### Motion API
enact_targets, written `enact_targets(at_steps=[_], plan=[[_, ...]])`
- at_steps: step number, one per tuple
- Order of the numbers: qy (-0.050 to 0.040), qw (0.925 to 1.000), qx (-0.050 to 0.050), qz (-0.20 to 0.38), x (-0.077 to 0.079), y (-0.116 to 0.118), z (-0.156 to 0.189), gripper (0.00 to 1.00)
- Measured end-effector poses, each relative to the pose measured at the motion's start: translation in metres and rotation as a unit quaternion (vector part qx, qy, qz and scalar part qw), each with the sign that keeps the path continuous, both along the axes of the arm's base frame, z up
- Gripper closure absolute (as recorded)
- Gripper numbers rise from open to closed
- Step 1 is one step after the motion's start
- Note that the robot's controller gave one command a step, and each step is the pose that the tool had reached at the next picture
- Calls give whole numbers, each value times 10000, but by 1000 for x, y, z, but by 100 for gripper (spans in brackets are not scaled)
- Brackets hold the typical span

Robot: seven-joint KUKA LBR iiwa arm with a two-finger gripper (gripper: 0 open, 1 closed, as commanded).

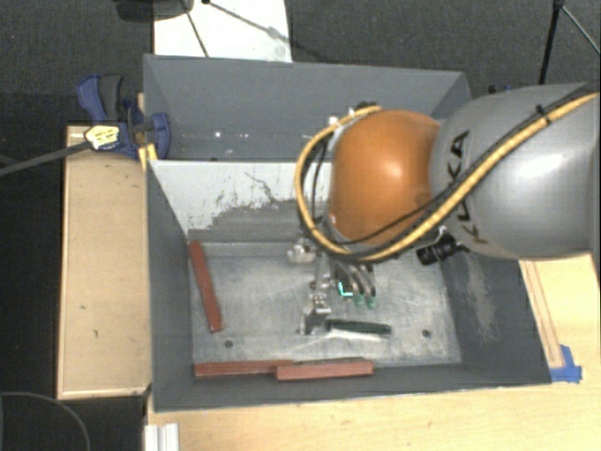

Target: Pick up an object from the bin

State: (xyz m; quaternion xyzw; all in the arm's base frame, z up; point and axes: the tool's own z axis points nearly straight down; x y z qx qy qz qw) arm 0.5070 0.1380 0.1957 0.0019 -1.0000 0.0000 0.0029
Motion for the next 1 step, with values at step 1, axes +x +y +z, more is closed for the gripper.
enact_targets(at_steps=[1], plan=[[-39,10000,6,-21,2,-1,4,0]])
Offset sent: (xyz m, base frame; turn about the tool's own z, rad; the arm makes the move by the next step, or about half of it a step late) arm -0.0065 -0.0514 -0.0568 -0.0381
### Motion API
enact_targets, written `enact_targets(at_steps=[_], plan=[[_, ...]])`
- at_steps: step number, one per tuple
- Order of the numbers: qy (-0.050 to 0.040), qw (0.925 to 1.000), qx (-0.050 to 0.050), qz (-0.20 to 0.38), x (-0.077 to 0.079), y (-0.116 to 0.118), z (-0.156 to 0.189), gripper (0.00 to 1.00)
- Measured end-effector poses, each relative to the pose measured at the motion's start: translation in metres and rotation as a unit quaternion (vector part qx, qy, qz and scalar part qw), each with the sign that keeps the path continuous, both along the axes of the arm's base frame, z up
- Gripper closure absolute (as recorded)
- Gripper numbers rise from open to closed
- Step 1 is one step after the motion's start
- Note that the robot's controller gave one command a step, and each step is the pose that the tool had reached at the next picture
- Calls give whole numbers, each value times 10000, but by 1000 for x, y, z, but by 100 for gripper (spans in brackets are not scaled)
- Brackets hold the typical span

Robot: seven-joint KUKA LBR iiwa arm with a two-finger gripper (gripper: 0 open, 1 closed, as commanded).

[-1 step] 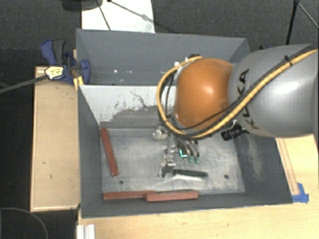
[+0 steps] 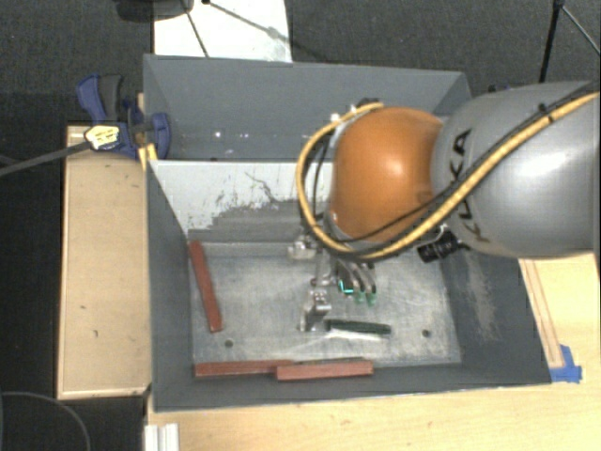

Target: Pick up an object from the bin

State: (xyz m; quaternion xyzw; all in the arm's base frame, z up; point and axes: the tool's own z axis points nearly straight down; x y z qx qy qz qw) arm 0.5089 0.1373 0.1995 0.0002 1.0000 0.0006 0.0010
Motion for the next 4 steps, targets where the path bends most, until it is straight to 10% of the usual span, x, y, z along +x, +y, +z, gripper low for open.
enact_targets(at_steps=[2,3,4], plan=[[-12,9999,-3,104,21,-58,-81,0],[5,9967,-3,817,-12,-116,-119,100],[6,9968,-2,804,-12,-116,-119,100]])
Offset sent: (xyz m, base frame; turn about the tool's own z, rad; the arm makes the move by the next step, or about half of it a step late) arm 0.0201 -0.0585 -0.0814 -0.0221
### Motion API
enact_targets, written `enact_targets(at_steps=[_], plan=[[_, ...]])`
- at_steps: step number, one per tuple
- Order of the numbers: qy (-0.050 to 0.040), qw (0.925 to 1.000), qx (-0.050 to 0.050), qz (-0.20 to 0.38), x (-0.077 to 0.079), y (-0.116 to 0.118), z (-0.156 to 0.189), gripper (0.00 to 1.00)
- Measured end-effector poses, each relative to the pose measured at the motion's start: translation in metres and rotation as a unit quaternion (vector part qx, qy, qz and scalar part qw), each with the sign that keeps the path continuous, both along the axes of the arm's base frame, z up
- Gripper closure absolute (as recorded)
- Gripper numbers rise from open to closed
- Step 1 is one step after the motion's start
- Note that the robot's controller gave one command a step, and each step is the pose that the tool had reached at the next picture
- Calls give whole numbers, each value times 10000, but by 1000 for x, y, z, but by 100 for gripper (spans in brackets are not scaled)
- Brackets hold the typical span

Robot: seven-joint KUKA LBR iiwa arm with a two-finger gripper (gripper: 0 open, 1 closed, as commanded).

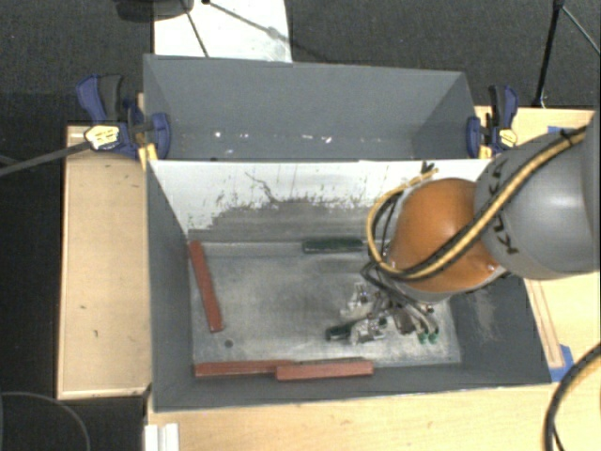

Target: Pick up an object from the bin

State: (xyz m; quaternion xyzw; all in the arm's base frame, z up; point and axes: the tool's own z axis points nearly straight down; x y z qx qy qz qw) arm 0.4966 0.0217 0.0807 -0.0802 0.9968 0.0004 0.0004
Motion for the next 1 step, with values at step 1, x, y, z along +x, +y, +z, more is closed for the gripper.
enact_targets(at_steps=[1], plan=[[-42,9998,-2,197,3,7,182,100]])
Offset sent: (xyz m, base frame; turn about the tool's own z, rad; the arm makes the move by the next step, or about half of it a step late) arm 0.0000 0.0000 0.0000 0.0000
